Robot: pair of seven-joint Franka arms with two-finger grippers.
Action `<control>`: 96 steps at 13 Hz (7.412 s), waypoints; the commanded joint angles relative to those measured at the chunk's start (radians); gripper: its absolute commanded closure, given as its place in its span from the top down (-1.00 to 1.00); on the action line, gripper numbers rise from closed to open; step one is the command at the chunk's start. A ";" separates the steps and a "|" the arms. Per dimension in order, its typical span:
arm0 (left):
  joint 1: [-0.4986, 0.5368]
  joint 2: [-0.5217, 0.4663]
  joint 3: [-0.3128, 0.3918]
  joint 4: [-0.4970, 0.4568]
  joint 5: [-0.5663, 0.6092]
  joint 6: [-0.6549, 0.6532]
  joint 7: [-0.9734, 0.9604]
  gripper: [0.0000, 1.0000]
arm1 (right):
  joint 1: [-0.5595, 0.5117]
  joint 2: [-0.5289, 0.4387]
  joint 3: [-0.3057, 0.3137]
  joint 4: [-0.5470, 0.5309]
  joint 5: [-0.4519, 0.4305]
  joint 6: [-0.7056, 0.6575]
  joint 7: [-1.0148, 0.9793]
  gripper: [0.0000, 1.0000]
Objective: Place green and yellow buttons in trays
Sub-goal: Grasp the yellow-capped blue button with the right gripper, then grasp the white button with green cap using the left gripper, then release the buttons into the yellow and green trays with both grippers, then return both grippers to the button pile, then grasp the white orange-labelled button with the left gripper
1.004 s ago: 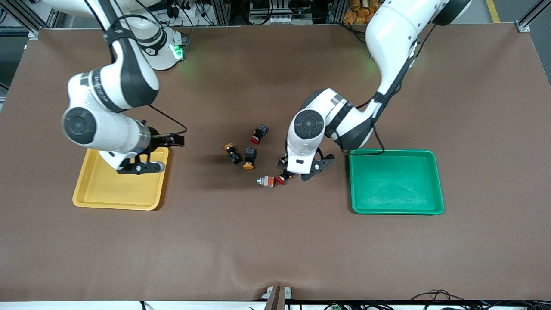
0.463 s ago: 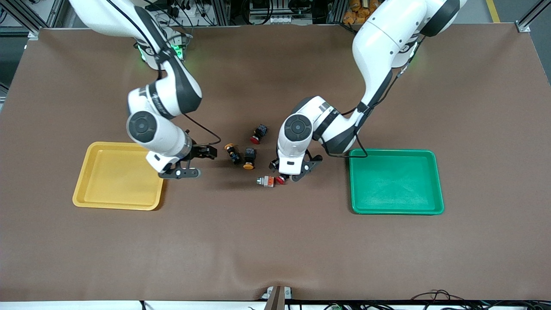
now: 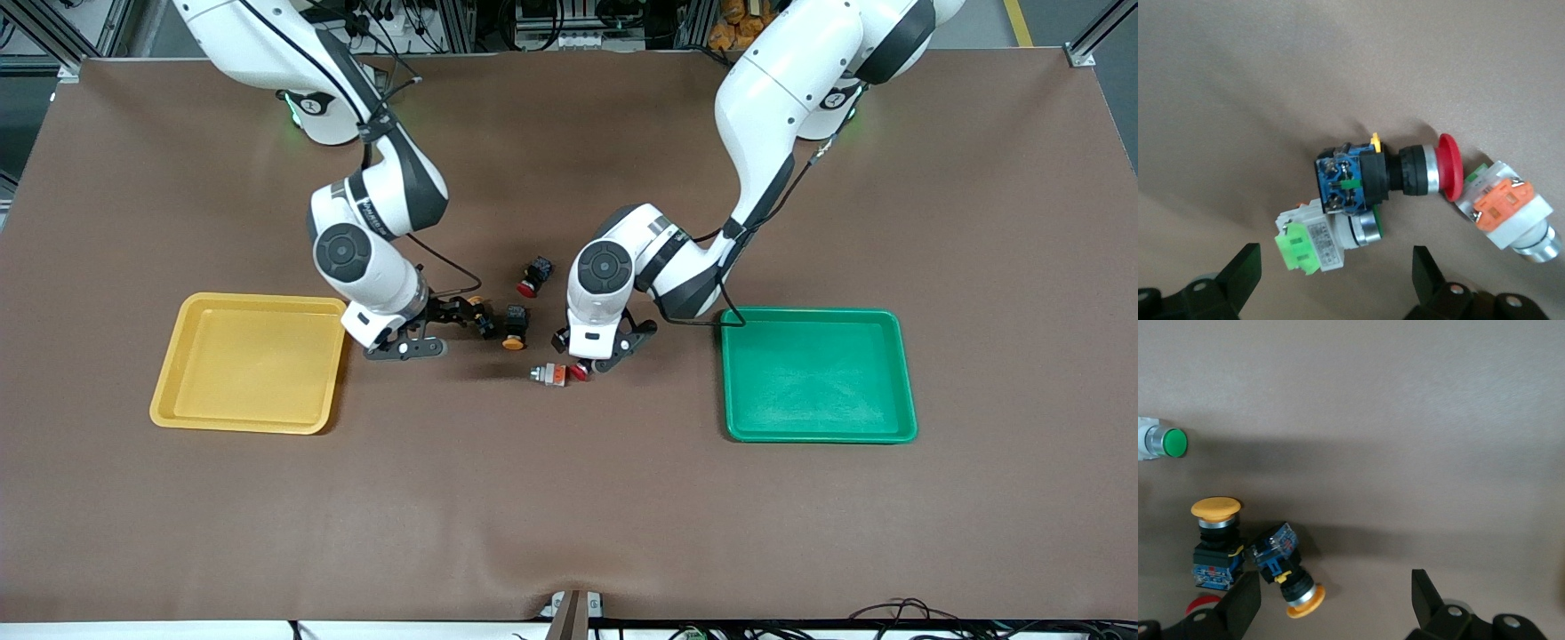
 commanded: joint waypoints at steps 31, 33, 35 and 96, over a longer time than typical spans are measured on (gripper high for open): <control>0.289 -0.291 0.033 -0.108 0.038 -0.301 0.207 -1.00 | -0.302 -0.163 -0.039 -0.074 -0.037 -0.247 -0.395 -1.00; 0.383 -0.288 0.033 -0.140 0.046 -0.297 0.310 -1.00 | -0.396 -0.155 -0.051 -0.069 -0.037 -0.247 -0.585 -1.00; 0.443 -0.273 0.032 -0.150 0.054 -0.290 0.329 -1.00 | -0.432 -0.146 -0.099 -0.065 -0.037 -0.238 -0.728 -1.00; 0.064 0.227 -0.060 0.220 -0.239 0.360 -0.632 0.82 | 0.070 -0.057 -0.209 0.001 0.178 -0.212 0.033 1.00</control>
